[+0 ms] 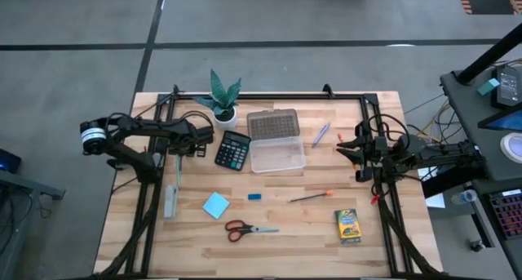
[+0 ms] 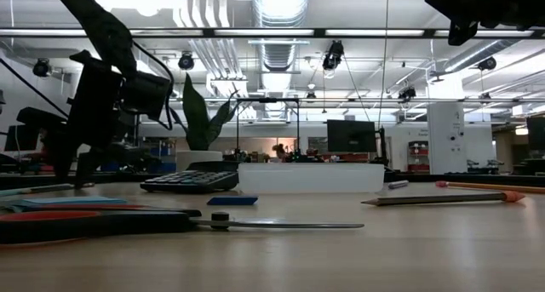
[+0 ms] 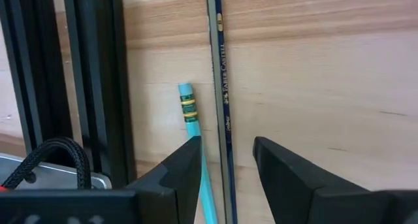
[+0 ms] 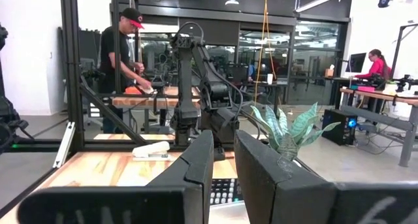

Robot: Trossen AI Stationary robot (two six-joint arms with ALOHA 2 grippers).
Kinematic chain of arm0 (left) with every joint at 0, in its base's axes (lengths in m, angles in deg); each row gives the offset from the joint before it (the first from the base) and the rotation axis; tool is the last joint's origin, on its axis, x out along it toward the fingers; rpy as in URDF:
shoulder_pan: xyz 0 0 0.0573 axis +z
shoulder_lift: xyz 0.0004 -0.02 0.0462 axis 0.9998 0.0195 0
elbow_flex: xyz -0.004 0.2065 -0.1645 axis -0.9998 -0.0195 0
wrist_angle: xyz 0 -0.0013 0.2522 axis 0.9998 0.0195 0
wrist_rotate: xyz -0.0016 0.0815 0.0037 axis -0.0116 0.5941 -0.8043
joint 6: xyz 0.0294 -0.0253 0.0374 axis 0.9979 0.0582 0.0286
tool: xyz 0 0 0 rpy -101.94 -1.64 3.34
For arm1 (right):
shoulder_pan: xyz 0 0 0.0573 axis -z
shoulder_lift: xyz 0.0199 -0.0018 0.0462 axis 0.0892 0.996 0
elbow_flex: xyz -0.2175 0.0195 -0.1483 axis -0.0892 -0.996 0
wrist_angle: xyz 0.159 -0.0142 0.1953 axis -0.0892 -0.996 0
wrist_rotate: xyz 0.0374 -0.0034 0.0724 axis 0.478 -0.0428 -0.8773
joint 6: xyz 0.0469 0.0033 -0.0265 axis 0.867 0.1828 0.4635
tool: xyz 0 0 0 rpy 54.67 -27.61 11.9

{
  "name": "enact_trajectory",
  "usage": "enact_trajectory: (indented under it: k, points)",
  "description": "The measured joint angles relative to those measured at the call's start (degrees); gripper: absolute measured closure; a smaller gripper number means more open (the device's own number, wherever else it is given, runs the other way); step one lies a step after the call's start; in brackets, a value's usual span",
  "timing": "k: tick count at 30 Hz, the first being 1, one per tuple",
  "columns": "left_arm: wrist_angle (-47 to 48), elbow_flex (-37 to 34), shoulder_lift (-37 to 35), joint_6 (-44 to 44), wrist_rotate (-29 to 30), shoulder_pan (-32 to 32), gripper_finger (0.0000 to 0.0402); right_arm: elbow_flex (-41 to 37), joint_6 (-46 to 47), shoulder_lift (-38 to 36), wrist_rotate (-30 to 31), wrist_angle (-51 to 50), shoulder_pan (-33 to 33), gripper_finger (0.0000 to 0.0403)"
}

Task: Pack school essentials
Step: Put the black pencil into the supplies box

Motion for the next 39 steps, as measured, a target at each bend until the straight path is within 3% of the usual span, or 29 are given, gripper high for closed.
enact_trajectory:
  k: [17,20,24,31,39]
  points:
    - [-1.5,0.9,-0.7,4.6,-2.5,0.4,0.0270,0.0,-0.8,0.0,0.0,-1.1,0.0,0.0349]
    - [-0.1,1.4,-2.9,8.5,-5.5,1.5,0.0270,0.0,-0.8,0.0,0.0,-1.3,0.0,0.0349]
    - [3.2,3.4,-7.8,14.6,-9.5,4.0,0.0294,0.0,-1.0,0.0,0.0,-1.7,0.0,0.0349]
    - [3.3,1.2,-16.3,19.8,-9.9,12.2,0.0344,0.0,-1.5,0.0,0.1,-1.8,0.0,0.0349]
    - [-2.9,-0.9,-14.4,22.0,-9.7,13.7,0.0347,0.0,-1.4,0.1,0.1,-1.8,0.0,0.0349]
